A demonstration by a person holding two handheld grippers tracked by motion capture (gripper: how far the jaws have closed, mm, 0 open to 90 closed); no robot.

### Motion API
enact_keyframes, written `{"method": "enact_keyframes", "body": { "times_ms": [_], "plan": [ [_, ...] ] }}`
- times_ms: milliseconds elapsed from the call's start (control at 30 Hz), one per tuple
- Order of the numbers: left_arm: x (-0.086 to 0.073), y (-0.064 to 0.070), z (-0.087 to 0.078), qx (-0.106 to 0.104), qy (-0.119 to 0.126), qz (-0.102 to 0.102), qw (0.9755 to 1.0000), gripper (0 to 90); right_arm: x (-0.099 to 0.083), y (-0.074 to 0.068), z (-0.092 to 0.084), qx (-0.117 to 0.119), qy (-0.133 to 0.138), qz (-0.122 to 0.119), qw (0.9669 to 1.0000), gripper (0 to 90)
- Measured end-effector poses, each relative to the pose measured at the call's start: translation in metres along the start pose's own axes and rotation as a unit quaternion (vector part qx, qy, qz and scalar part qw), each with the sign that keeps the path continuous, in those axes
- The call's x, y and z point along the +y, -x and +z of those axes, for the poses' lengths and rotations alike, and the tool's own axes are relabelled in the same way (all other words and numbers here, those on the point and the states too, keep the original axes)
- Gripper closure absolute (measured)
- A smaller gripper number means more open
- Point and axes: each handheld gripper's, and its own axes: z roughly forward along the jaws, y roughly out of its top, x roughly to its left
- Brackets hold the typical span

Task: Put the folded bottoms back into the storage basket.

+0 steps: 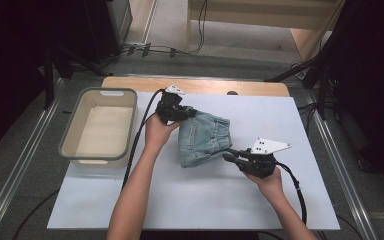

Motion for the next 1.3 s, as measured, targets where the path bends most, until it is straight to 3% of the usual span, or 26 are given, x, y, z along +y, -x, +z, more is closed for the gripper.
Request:
{"method": "enact_keyframes", "body": {
  "times_ms": [1300],
  "plan": [
    [0.016,-0.005,-0.035,0.029,0.023,0.025,0.999,73.8,0.046,-0.007,0.002,0.007,0.022,-0.033,0.9992,77.2]
  ]
}}
